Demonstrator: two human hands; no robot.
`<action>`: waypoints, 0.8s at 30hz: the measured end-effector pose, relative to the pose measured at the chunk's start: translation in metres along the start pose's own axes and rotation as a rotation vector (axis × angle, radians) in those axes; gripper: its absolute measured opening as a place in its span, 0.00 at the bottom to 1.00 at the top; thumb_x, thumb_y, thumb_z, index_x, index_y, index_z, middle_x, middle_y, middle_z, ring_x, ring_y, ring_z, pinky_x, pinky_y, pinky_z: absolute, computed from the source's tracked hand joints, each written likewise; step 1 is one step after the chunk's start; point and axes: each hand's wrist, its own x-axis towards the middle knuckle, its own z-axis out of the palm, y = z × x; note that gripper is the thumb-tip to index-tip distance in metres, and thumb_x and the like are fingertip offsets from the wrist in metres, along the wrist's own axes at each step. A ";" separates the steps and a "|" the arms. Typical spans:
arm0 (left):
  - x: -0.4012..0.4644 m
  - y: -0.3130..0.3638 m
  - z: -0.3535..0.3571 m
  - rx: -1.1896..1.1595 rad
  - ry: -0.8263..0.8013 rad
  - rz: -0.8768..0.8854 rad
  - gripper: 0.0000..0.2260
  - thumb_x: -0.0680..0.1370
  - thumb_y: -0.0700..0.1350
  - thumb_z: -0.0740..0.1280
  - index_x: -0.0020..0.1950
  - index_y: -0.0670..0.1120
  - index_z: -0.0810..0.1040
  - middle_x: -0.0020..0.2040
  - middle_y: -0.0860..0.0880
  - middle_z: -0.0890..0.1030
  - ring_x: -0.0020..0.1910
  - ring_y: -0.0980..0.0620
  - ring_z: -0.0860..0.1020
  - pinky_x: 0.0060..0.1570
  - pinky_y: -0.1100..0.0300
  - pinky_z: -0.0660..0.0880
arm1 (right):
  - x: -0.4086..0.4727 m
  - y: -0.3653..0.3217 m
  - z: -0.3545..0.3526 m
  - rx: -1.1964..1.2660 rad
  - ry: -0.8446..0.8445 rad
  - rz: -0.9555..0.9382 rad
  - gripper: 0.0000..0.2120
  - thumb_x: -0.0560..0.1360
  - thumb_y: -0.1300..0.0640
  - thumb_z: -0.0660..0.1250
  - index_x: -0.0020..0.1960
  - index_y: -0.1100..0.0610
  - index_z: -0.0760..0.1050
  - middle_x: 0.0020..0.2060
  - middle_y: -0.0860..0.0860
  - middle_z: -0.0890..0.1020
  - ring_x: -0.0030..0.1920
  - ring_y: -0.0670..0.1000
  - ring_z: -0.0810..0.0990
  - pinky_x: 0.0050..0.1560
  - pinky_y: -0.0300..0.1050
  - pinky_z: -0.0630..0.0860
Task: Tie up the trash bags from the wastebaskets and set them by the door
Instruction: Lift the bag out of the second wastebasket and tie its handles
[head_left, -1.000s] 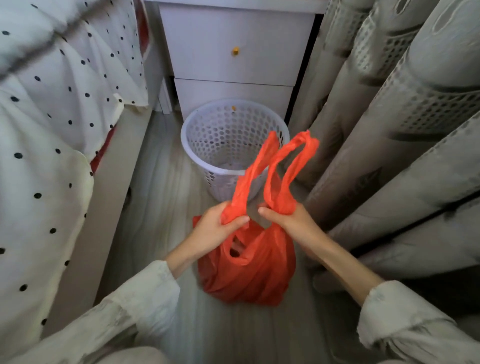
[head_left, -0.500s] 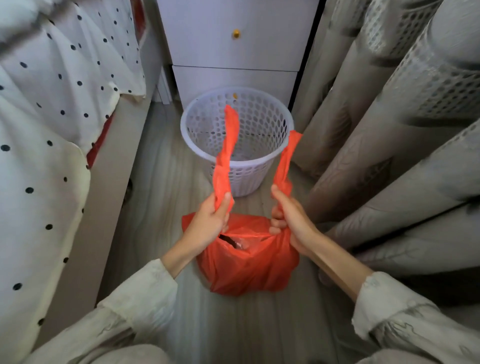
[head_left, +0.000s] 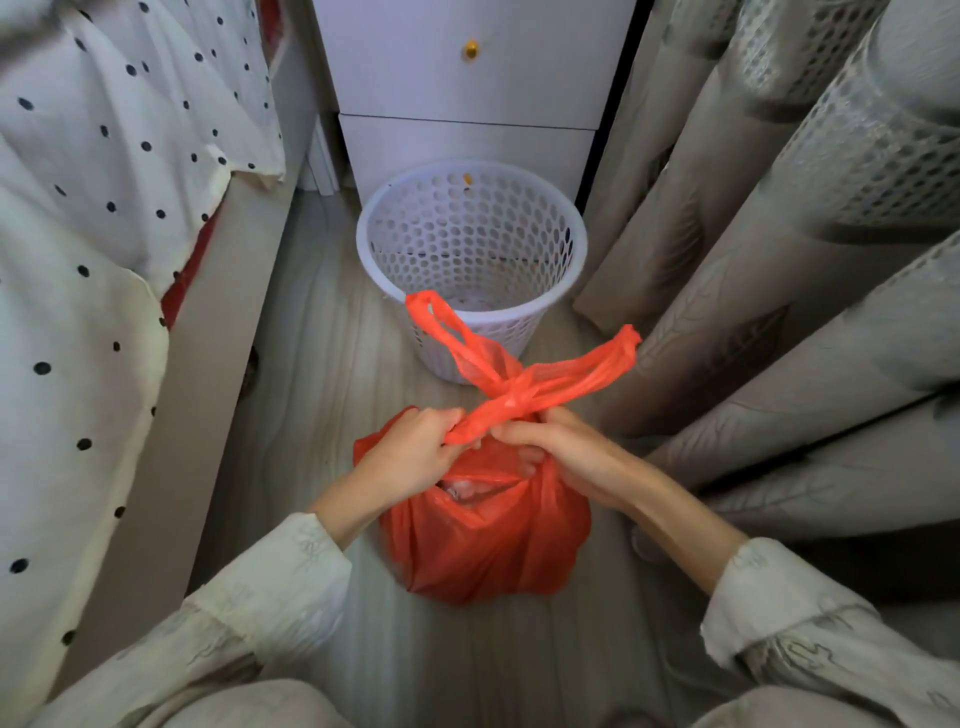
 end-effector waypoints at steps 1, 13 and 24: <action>0.000 0.000 0.001 0.031 -0.014 -0.006 0.05 0.75 0.43 0.65 0.43 0.44 0.80 0.43 0.43 0.85 0.47 0.44 0.81 0.46 0.57 0.72 | -0.001 -0.001 0.002 0.060 -0.034 -0.022 0.06 0.72 0.54 0.66 0.36 0.50 0.77 0.25 0.43 0.74 0.21 0.40 0.65 0.25 0.37 0.59; -0.005 0.005 -0.022 -0.966 -0.228 -0.340 0.08 0.71 0.32 0.61 0.38 0.42 0.74 0.24 0.54 0.70 0.24 0.60 0.67 0.27 0.69 0.66 | -0.007 -0.004 -0.012 -0.528 0.135 -0.046 0.24 0.75 0.52 0.64 0.22 0.55 0.66 0.13 0.46 0.69 0.17 0.42 0.66 0.24 0.31 0.64; -0.002 0.022 -0.029 -1.089 -0.424 -0.258 0.15 0.70 0.34 0.60 0.53 0.39 0.78 0.46 0.43 0.83 0.42 0.52 0.80 0.47 0.62 0.76 | 0.002 -0.003 -0.001 0.199 0.445 -0.070 0.07 0.71 0.73 0.62 0.41 0.67 0.78 0.20 0.48 0.78 0.22 0.43 0.74 0.26 0.34 0.72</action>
